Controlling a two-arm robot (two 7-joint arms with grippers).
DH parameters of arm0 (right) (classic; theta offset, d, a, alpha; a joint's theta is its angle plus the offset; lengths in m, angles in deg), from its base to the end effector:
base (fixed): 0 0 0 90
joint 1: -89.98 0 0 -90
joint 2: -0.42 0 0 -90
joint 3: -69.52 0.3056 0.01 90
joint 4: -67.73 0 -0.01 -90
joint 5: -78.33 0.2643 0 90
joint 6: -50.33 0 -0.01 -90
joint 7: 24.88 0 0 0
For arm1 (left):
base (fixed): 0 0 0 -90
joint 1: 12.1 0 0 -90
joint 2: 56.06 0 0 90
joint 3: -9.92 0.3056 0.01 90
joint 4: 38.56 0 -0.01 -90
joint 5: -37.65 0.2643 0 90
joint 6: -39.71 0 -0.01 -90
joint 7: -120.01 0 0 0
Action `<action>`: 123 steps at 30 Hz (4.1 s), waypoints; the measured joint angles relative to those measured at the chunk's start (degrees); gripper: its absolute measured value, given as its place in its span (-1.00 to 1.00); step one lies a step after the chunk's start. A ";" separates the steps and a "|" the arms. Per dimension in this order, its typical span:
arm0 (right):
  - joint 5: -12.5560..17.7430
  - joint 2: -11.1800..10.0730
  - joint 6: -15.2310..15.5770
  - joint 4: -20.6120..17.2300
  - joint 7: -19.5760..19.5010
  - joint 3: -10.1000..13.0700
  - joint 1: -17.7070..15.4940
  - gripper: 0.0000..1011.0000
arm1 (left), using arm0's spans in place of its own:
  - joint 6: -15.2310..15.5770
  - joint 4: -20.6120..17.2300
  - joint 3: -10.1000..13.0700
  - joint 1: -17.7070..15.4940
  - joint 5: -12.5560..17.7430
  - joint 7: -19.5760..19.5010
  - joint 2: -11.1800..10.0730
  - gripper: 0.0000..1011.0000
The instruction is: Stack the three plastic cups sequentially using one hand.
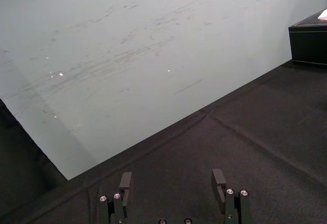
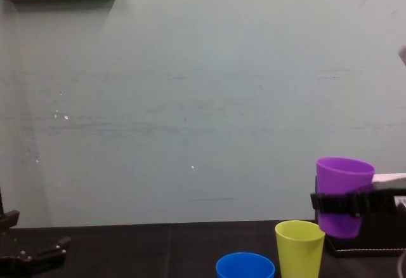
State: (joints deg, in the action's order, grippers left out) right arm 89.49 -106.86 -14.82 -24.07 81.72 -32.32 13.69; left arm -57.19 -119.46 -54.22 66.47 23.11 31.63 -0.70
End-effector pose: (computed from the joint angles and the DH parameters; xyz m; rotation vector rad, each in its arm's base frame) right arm 0.3441 -0.0361 -0.2399 -0.2750 0.0759 -1.1103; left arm 0.3186 0.1033 -0.3063 0.3046 -0.2850 1.2480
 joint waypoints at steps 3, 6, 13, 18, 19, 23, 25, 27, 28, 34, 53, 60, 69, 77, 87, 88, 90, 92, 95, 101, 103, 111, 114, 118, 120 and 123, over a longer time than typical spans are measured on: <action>0.72 0.39 1.18 0.99 0.20 -0.27 1.79 0.42 | 0.00 0.00 0.00 0.00 0.00 0.00 0.00 0.98; 1.12 0.62 1.86 1.89 0.27 -0.59 3.04 0.42 | 0.00 0.00 0.00 0.00 0.00 0.00 0.00 0.98; 1.45 0.95 2.31 4.11 0.25 -2.04 5.66 0.42 | 0.00 0.00 0.00 0.00 0.00 0.00 0.00 0.98; 1.32 1.13 2.18 5.40 0.21 -2.95 6.76 0.42 | 0.00 0.00 0.00 0.00 0.00 0.00 0.00 0.98; 1.14 1.19 1.95 6.00 0.19 -3.28 7.16 0.42 | 0.00 0.00 0.00 0.00 0.00 0.00 0.00 0.98; 0.69 1.39 1.25 7.58 0.12 -3.95 8.18 0.42 | 0.00 0.00 0.00 0.00 0.00 0.00 0.00 0.98; 0.53 1.49 0.95 8.19 0.07 -4.14 8.51 0.42 | 0.00 0.00 0.00 0.00 0.00 0.00 0.00 0.98; 0.40 1.65 0.49 9.07 0.03 -4.36 9.01 0.42 | 0.00 0.00 0.00 0.00 0.00 0.00 0.00 0.98; 0.34 1.69 0.34 9.25 0.03 -4.42 9.14 0.42 | 0.00 0.00 0.00 0.00 0.00 0.00 0.00 0.98; -0.09 2.09 -0.87 11.09 0.09 -5.12 10.23 0.42 | 0.00 0.00 0.00 0.00 0.00 0.00 0.00 0.98; -1.29 3.41 -3.02 15.65 0.14 -6.17 12.08 0.42 | 0.00 0.00 0.00 0.00 0.00 0.00 0.00 0.98; -1.51 3.68 -3.18 15.99 0.14 -6.18 12.09 0.42 | 0.00 0.00 0.00 0.00 0.00 0.00 0.00 0.98; -1.64 3.89 -3.48 16.56 0.25 -6.15 12.18 0.42 | 0.00 0.00 0.00 0.00 0.00 0.00 0.00 0.98; -1.74 4.04 -3.52 16.99 0.41 -6.23 12.16 0.42 | 0.00 0.00 0.00 0.00 0.00 0.00 0.00 0.98; -2.07 4.30 -3.81 17.71 0.46 -6.44 12.03 0.42 | 0.00 0.00 0.00 0.00 0.00 0.00 0.00 0.98; -2.11 4.32 -3.83 17.80 0.46 -6.47 12.02 0.42 | 0.00 0.00 0.00 0.00 0.00 0.00 0.00 0.98; -2.15 4.37 -3.83 18.04 0.46 -6.50 12.01 0.42 | 0.00 0.00 0.00 0.00 0.00 0.00 0.00 0.98; -2.15 4.41 -3.84 18.24 0.49 -6.51 11.99 0.42 | 0.00 0.00 0.00 0.00 0.00 0.00 0.00 0.98; -2.15 4.41 -3.84 18.24 0.49 -6.50 11.99 0.42 | 0.00 0.00 0.00 0.00 0.00 0.00 0.00 0.98; -2.14 4.40 -3.83 18.18 0.49 -6.50 11.96 0.47 | 0.00 0.00 0.00 0.00 0.00 0.00 0.00 0.98; -2.14 4.40 -3.83 18.16 0.49 -6.50 11.96 0.54 | 0.00 0.00 0.00 0.00 0.00 0.00 0.00 0.98; -2.11 4.38 -3.79 18.08 0.48 -6.50 11.96 0.95 | 0.00 0.00 0.00 0.00 0.00 0.00 0.00 0.98; -2.10 4.36 -3.79 18.07 0.48 -6.50 11.96 0.98 | 0.00 0.00 0.00 0.00 0.00 0.00 0.00 0.98; -2.10 4.35 -3.78 18.05 0.47 -6.50 11.96 0.98 | 0.00 0.00 0.00 0.00 0.00 0.00 0.00 0.98; -2.10 4.34 -3.78 18.03 0.46 -6.50 11.96 0.98 | 0.00 0.00 0.00 0.00 0.00 0.00 0.00 0.98; -2.10 4.34 -3.78 18.01 0.46 -6.50 11.96 0.98 | 0.00 0.00 0.00 0.00 0.00 0.00 0.00 0.98</action>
State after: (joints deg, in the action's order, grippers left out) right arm 87.39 -102.52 -18.60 -6.07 82.18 -38.82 25.65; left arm -57.19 -119.46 -54.22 66.47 23.11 31.63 -0.70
